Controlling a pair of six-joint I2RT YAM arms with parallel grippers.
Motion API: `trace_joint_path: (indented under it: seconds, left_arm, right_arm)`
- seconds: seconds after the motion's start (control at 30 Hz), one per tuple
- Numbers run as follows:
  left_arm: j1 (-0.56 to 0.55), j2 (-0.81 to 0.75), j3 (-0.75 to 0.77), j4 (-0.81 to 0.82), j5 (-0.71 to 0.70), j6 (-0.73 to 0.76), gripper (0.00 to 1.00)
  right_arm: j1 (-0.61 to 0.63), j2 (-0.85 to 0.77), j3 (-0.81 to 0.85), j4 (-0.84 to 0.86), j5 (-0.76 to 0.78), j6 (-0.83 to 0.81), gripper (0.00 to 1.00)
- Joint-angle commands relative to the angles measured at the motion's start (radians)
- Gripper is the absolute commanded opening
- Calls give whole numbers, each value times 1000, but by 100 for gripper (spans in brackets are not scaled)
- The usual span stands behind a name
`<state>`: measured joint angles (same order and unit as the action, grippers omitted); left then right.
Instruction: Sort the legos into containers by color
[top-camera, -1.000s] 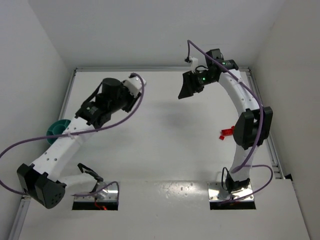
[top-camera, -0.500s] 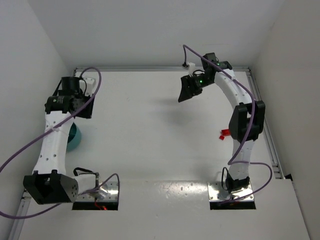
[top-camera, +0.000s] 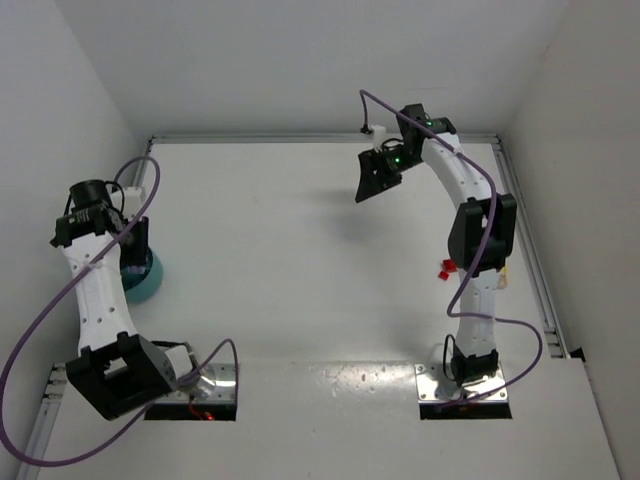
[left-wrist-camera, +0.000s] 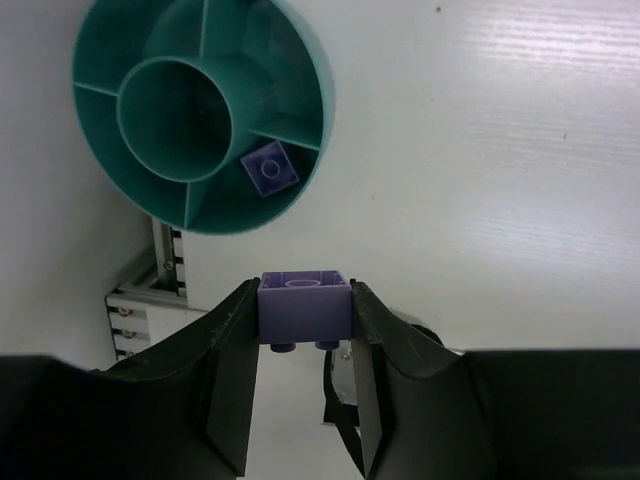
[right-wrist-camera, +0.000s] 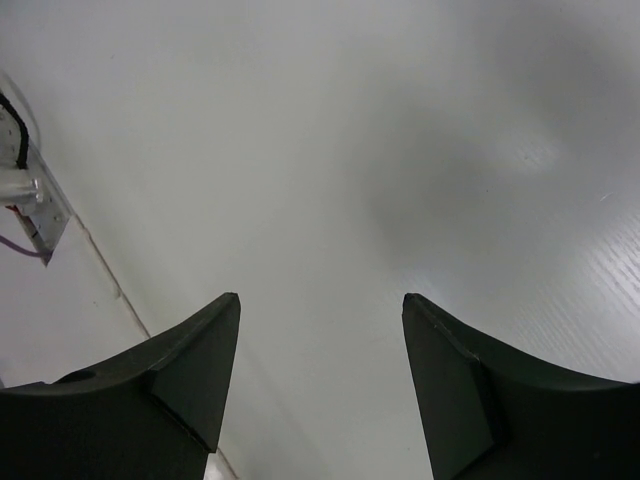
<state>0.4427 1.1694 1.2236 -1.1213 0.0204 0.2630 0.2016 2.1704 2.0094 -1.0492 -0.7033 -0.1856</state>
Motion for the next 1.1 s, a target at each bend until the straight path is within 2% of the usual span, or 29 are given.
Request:
trace_joint_path:
  seconds: [0.0,0.13,0.47,0.8,1.07]
  left_arm:
    - [54,-30,-32,-6,64,39,20]
    - [122,-39,-70,35,89,39,20]
    - [257,12,-130,118,147,71,20]
    - [266,102,-130,170,197,62,23]
    - [266,122,-130,199,179,62,33]
  right_arm:
    - [1,25,74,-47,14,-34,67]
    - [1,55,132,-80,36,-34,67]
    - [1,55,132,-80,65,-34,67]
    - [10,55,103,-71,74,-34,67]
    - [10,46,94,-71,84,-43,67]
